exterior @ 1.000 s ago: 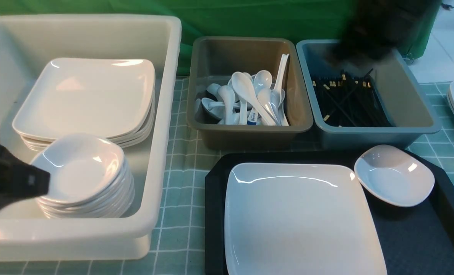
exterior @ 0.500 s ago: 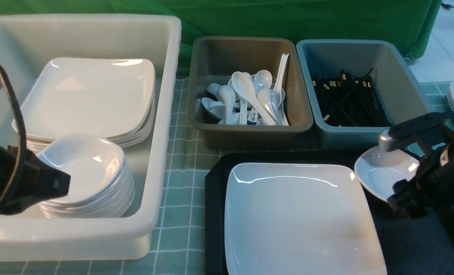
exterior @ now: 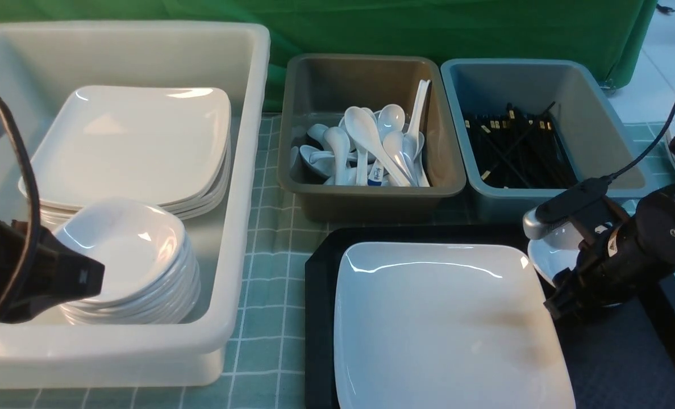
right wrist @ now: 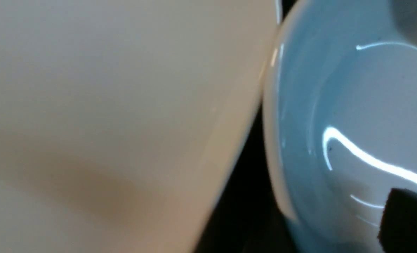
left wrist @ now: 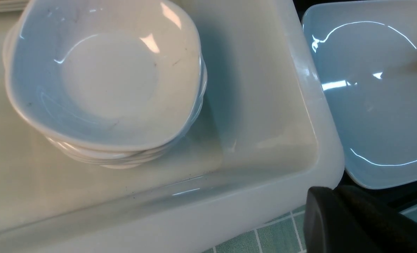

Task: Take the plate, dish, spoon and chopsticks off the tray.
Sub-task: Use the right arm to grab a small plate from the dinner plate, then use the right arm to put the small plate into the large storage box on the left, then use the right arm to move the plate from left to right, then use the left arm to grab a plate from the dinner plate, then use the left arm to put the plate into the large storage box on the left

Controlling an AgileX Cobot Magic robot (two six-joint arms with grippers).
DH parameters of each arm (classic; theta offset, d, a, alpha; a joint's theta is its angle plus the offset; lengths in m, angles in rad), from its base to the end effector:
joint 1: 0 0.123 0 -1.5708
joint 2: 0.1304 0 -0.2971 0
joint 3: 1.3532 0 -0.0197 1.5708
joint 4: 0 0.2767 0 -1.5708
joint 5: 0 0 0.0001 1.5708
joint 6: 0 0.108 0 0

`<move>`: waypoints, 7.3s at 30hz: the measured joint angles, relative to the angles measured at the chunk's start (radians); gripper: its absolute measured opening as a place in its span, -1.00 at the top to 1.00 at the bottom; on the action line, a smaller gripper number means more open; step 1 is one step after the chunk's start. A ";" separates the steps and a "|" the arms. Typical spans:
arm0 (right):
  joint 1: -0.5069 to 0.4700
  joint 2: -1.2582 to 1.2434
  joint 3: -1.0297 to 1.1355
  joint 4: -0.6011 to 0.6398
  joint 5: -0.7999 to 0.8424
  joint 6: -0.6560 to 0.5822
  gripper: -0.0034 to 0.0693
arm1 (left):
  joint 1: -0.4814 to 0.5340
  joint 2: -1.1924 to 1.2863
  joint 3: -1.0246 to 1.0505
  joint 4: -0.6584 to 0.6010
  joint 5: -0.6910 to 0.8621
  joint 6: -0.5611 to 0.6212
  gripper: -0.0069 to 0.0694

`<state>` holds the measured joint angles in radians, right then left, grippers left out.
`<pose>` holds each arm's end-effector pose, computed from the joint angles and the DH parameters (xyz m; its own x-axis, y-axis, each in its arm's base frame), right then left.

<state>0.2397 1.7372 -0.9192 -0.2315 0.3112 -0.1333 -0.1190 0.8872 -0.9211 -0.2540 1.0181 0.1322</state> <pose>0.3526 0.0783 0.1444 -0.7131 -0.5303 -0.4586 -0.4789 0.8462 -0.2339 0.1791 -0.0447 0.3472 -0.7676 0.0886 -0.6348 0.2484 0.9541 -0.1672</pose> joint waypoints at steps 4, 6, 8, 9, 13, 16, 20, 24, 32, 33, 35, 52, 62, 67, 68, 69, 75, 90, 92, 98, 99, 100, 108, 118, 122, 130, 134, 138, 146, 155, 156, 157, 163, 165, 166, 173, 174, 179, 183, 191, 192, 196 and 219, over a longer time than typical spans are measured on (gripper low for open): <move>0.008 -0.007 -0.005 -0.012 -0.033 -0.017 0.46 | 0.000 0.000 0.000 0.000 0.003 -0.001 0.79; 0.014 -0.017 -0.006 -0.017 -0.019 -0.018 0.47 | 0.000 0.000 0.000 0.000 0.004 -0.001 0.79; 0.025 -0.034 -0.006 -0.018 0.035 -0.018 0.47 | 0.000 0.000 0.000 0.000 0.004 -0.001 0.79; 0.028 -0.039 -0.005 -0.018 0.047 -0.018 0.47 | 0.000 0.000 0.000 0.000 0.004 -0.001 0.79; 0.079 -0.148 -0.003 -0.020 0.171 0.036 0.65 | 0.000 0.000 0.000 0.001 0.004 -0.001 0.79; 0.117 -0.265 -0.001 0.001 0.211 0.099 0.73 | 0.000 0.000 0.000 0.013 0.004 -0.005 0.79; 0.150 -0.427 -0.079 0.054 0.258 0.114 0.73 | 0.000 0.000 0.000 0.053 0.004 -0.062 0.79; 0.187 -0.445 -0.249 0.180 0.273 -0.004 0.73 | 0.000 0.000 0.000 0.141 0.021 -0.148 0.79; 0.395 -0.238 -0.571 0.325 0.285 -0.158 0.73 | 0.000 -0.042 0.000 0.272 0.085 -0.272 0.79; 0.426 -0.199 -0.615 0.328 0.289 -0.166 0.73 | 0.001 -0.060 0.000 0.292 0.094 -0.288 0.79; 0.501 -0.098 -0.725 0.331 0.295 -0.174 0.73 | 0.001 -0.108 0.000 0.341 0.123 -0.327 0.79; 0.831 0.374 -1.203 0.330 0.280 -0.350 0.73 | 0.001 -0.347 0.000 0.444 0.201 -0.474 0.79; 0.835 0.493 -1.205 0.312 0.257 -0.438 0.70 | 0.001 -0.347 0.000 0.442 0.201 -0.475 0.79; 0.843 0.505 -1.205 0.311 0.258 -0.425 0.11 | 0.002 -0.348 0.000 0.442 0.201 -0.462 0.79; 0.844 0.505 -1.205 0.311 0.258 -0.414 -0.05 | 0.002 -0.348 0.000 0.442 0.201 -0.461 0.79; 0.843 0.505 -1.205 0.311 0.258 -0.405 -0.09 | 0.002 -0.348 0.000 0.442 0.201 -0.460 0.79; 0.848 0.418 -1.205 0.295 0.353 -0.282 -0.89 | 0.002 -0.348 0.000 0.442 0.202 -0.450 0.79; 0.370 -0.098 -0.952 -0.062 0.820 0.127 0.84 | 0.003 -0.224 0.000 0.126 0.083 -0.217 0.79; 0.229 -0.183 -0.828 0.012 0.820 0.133 0.82 | 0.003 -0.180 0.000 0.054 0.073 -0.141 0.79; -0.120 -0.344 -0.303 0.192 0.699 0.117 0.08 | 0.003 -0.026 0.000 -0.122 0.052 0.025 0.79; -0.151 -0.351 -0.219 0.231 0.655 0.105 -0.11 | 0.003 0.001 0.000 -0.134 0.049 0.044 0.79; -0.167 -0.352 -0.156 0.273 0.606 0.080 -0.28 | 0.003 0.020 0.000 -0.137 0.044 0.053 0.79; -0.135 -0.237 0.106 0.566 0.297 -0.067 -0.63 | -0.052 0.091 0.000 -0.140 -0.005 0.085 0.79; -0.055 -0.059 0.094 0.588 0.166 -0.061 -0.34 | -0.159 0.110 0.000 -0.115 -0.040 0.009 0.79; -0.053 -0.057 0.093 0.613 0.159 -0.085 0.39 | -0.159 0.110 0.000 -0.107 -0.040 -0.004 0.79; -0.164 -0.150 0.095 0.525 0.205 -0.045 0.57 | -0.159 0.110 0.000 -0.108 -0.044 -0.004 0.79; -0.274 -0.177 0.095 0.453 0.248 -0.010 0.57 | -0.159 0.110 0.000 -0.115 -0.059 -0.004 0.79; -0.359 -0.180 0.096 0.421 0.297 -0.019 0.57 | -0.159 0.110 0.000 -0.162 -0.090 0.006 0.79; -0.363 -0.183 0.097 0.390 0.350 -0.038 -0.53 | -0.247 0.155 0.000 -0.204 -0.134 0.021 0.80; -0.345 -0.429 0.036 0.393 0.518 -0.034 -0.45 | -0.660 0.526 -0.051 -0.128 -0.332 -0.213 0.77; -0.344 -0.453 0.036 0.393 0.518 -0.034 -0.39 | -0.685 0.579 -0.073 -0.126 -0.339 -0.224 0.72; -0.341 -0.469 0.036 0.394 0.518 -0.034 -0.36 | -0.689 0.589 -0.078 -0.126 -0.340 -0.226 0.71; -0.334 -0.642 0.036 0.394 0.512 -0.034 -0.19 | -0.729 0.860 -0.238 -0.123 -0.354 -0.286 0.11; -0.334 -0.666 0.036 0.394 0.512 -0.034 -0.18 | -0.729 0.894 -0.262 -0.123 -0.358 -0.298 -0.03; -0.334 -0.689 0.036 0.394 0.514 -0.034 -0.18 | -0.729 0.951 -0.304 -0.124 -0.369 -0.304 -0.30; -0.334 -0.700 0.036 0.394 0.509 -0.034 -0.18 | -0.729 1.060 -0.362 -0.168 -0.442 -0.313 -0.77; -0.334 -0.700 0.036 0.394 0.506 -0.034 -0.18 | -0.729 1.072 -0.363 -0.182 -0.462 -0.312 -0.77; -0.334 -0.700 0.036 0.394 0.487 -0.034 -0.18 | -0.729 1.104 -0.368 -0.209 -0.492 -0.315 -0.54; -0.334 -0.700 0.036 0.396 0.479 -0.034 -0.18 | -0.729 1.118 -0.368 -0.223 -0.502 -0.318 -0.15; -0.334 -0.700 0.036 0.396 0.465 -0.034 -0.18 | -0.727 1.131 -0.369 -0.279 -0.544 -0.341 0.61; -0.334 -0.700 0.036 0.396 0.465 -0.034 -0.18 | -0.726 1.129 -0.369 -0.279 -0.534 -0.343 0.61; -0.334 -0.700 0.036 0.396 0.465 -0.034 -0.18 | -0.725 1.100 -0.369 -0.263 -0.496 -0.350 0.61; -0.334 -0.700 0.036 0.397 0.457 -0.034 -0.18 | -0.597 0.751 -0.365 -0.028 -0.318 -0.350 0.75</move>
<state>-0.0941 1.0376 -0.8833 0.1654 0.7686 -0.1672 -0.7160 1.6387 -1.2857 -0.2821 0.6998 -0.2181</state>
